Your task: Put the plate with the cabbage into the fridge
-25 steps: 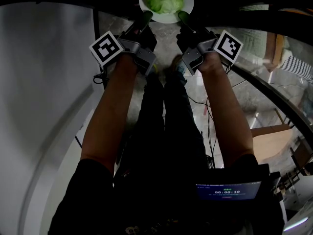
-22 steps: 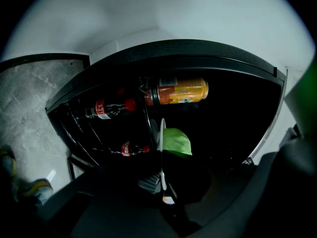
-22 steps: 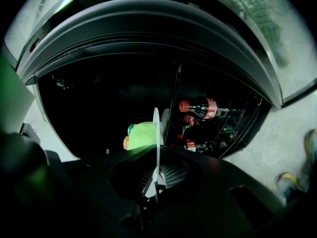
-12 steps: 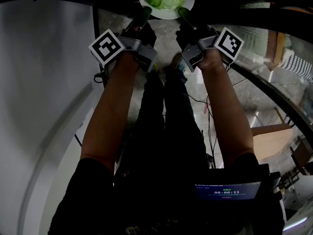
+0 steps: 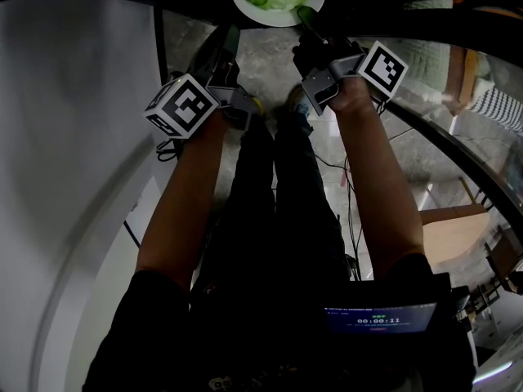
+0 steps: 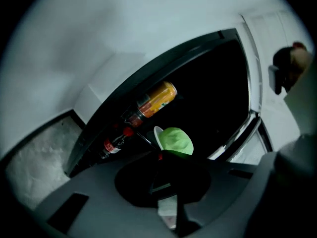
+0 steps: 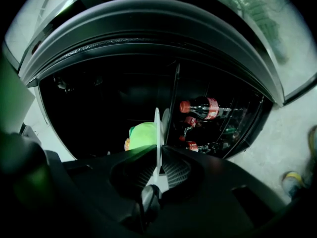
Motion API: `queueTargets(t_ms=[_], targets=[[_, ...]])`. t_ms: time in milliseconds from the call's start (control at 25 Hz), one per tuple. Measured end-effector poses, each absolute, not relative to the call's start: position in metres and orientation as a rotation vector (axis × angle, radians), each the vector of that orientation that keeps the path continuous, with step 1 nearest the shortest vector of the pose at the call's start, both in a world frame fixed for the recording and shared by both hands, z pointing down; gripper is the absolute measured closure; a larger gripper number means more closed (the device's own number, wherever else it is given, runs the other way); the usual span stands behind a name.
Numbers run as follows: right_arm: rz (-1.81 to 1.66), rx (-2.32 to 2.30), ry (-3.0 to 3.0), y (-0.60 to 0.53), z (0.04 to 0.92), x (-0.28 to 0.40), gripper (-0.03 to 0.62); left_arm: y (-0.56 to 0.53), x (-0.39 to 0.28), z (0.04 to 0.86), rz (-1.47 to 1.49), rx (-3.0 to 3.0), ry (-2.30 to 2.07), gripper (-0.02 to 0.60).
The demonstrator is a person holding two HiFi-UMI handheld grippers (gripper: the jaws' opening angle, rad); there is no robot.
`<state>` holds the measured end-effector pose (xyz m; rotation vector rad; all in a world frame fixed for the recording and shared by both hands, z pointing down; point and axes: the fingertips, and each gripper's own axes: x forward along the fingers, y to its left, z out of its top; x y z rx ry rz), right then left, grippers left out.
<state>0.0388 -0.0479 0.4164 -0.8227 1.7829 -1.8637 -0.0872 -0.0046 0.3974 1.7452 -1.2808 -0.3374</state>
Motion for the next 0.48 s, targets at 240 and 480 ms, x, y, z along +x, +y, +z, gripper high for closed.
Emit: queueTargets(t_ms=[240, 480], targets=[[-1.856, -0.837, 1.789, -0.048, 0.417, 0.04, 0.572, 0.009, -0.056, 0.387, 0.091, 2.122, -1.391, 0.571], [-1.841, -0.848, 1.811, -0.046, 0.418, 0.041, 0.568, 0.003, -0.049, 0.39, 0.156, 2.194, -1.413, 0.57]])
